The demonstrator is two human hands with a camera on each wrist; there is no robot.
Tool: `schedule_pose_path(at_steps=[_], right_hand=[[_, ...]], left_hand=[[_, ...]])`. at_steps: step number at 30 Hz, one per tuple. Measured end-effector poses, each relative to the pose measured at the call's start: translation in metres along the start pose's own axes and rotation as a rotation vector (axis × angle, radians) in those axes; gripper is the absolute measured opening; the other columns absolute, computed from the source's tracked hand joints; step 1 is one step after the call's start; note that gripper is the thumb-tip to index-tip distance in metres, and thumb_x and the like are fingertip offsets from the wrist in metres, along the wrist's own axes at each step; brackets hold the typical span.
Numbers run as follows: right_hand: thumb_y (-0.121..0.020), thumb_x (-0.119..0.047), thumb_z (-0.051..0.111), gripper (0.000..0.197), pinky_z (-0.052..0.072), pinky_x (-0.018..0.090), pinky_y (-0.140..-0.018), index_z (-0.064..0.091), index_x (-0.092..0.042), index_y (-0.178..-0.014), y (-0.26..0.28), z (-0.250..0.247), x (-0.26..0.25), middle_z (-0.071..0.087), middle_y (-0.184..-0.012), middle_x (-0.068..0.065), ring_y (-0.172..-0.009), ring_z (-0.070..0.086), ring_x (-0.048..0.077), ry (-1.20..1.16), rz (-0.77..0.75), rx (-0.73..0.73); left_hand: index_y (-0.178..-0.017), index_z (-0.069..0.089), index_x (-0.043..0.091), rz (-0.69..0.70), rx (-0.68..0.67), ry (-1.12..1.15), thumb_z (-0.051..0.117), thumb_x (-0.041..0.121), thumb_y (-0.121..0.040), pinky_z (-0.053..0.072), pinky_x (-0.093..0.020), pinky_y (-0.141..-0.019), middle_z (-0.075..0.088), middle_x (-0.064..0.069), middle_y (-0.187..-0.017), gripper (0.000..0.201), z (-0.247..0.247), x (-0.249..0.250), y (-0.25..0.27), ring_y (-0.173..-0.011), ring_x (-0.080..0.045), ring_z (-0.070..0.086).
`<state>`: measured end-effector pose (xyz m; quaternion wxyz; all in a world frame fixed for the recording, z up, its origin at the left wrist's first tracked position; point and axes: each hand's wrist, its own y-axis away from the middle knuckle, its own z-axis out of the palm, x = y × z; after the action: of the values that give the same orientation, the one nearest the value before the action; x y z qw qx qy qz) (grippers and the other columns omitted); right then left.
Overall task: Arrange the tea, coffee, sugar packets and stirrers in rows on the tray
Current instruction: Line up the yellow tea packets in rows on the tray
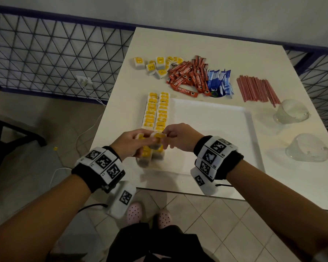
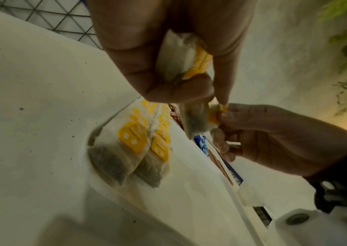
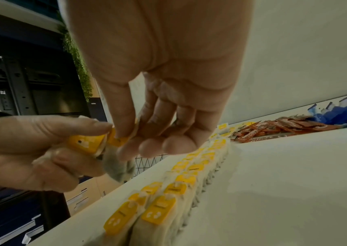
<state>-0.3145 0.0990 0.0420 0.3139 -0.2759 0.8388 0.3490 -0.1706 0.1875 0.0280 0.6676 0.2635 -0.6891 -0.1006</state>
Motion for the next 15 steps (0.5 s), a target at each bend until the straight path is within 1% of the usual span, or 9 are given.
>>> schedule_pose_path(at_steps=[2,3,4,6,7,9,11,13,15], right_hand=[[-0.088,-0.019,0.059,0.015,0.044,0.019,-0.066,0.056,-0.019,-0.074,-0.001,0.001,0.002,0.061,-0.066,-0.005,-0.058,0.05,0.005,-0.006,0.013,0.013],[-0.088,-0.021,0.06,0.011,0.044,0.023,-0.07,0.058,-0.016,-0.078,-0.001,0.002,0.003,0.062,-0.07,-0.003,-0.061,0.051,0.008,0.004,0.02,0.019],[-0.087,-0.022,0.061,0.009,0.044,0.023,-0.071,0.062,-0.014,-0.084,-0.001,0.003,0.005,0.062,-0.075,-0.001,-0.065,0.05,0.011,0.027,0.018,0.03],[-0.086,-0.025,0.064,0.019,0.038,0.013,-0.065,0.064,-0.009,-0.095,0.0,0.004,0.008,0.057,-0.084,-0.001,-0.073,0.048,0.012,0.086,-0.008,0.06],[-0.085,-0.025,0.065,0.021,0.034,0.008,-0.061,0.064,-0.008,-0.097,0.001,0.005,0.009,0.056,-0.086,-0.002,-0.073,0.047,0.011,0.095,-0.021,0.07],[-0.084,-0.024,0.067,0.02,0.034,0.005,-0.057,0.065,-0.008,-0.096,0.003,0.007,0.012,0.056,-0.086,-0.002,-0.065,0.045,0.004,0.079,-0.04,0.073],[-0.084,-0.022,0.066,0.019,0.034,0.003,-0.057,0.066,-0.008,-0.096,0.003,0.01,0.014,0.056,-0.085,-0.003,-0.064,0.044,0.001,0.073,-0.037,0.074],[-0.085,-0.021,0.066,0.018,0.033,0.005,-0.061,0.067,-0.007,-0.096,0.003,0.014,0.015,0.059,-0.087,-0.001,-0.073,0.047,0.008,0.077,-0.025,0.079],[-0.085,-0.021,0.065,0.018,0.037,0.013,-0.064,0.067,-0.007,-0.097,0.003,0.016,0.016,0.063,-0.092,0.004,-0.081,0.049,0.011,0.069,0.001,0.084]], left_hand=[[-0.082,0.065,0.024,0.004,0.034,-0.038,0.068,0.019,-0.083,0.041,-0.021,-0.05,0.049,0.011,-0.041,0.006,0.002,-0.004,-0.002,-0.038,-0.004,0.04],[-0.08,0.064,0.024,0.003,0.047,-0.056,0.068,0.019,-0.083,0.042,-0.02,-0.048,0.047,0.011,-0.039,0.006,0.002,-0.006,-0.003,-0.036,-0.004,0.039],[-0.079,0.063,0.023,0.001,0.055,-0.075,0.067,0.019,-0.083,0.041,-0.018,-0.045,0.045,0.01,-0.037,0.007,0.003,-0.008,-0.004,-0.034,-0.003,0.039],[-0.083,0.062,0.018,0.002,0.057,-0.114,0.066,0.019,-0.084,0.041,-0.015,-0.041,0.047,0.007,-0.043,0.004,0.006,-0.012,-0.004,-0.032,-0.002,0.04],[-0.087,0.062,0.017,0.001,0.054,-0.127,0.065,0.019,-0.085,0.042,-0.014,-0.039,0.048,0.003,-0.049,0.005,0.007,-0.014,-0.004,-0.031,-0.001,0.041],[-0.095,0.06,0.016,-0.006,0.042,-0.151,0.063,0.019,-0.087,0.042,-0.013,-0.038,0.047,-0.002,-0.054,0.009,0.009,-0.018,-0.004,-0.03,0.0,0.043],[-0.098,0.059,0.016,-0.015,0.018,-0.193,0.061,0.02,-0.088,0.042,-0.012,-0.037,0.049,0.002,-0.047,0.011,0.01,-0.022,-0.004,-0.031,0.0,0.044],[-0.099,0.059,0.016,-0.019,-0.005,-0.239,0.06,0.021,-0.089,0.042,-0.012,-0.037,0.048,0.008,-0.039,0.011,0.01,-0.026,-0.004,-0.03,0.0,0.044],[-0.1,0.06,0.018,-0.018,-0.012,-0.281,0.061,0.024,-0.088,0.042,-0.012,-0.037,0.05,0.003,-0.049,0.014,0.008,-0.028,-0.005,-0.031,0.0,0.045]])
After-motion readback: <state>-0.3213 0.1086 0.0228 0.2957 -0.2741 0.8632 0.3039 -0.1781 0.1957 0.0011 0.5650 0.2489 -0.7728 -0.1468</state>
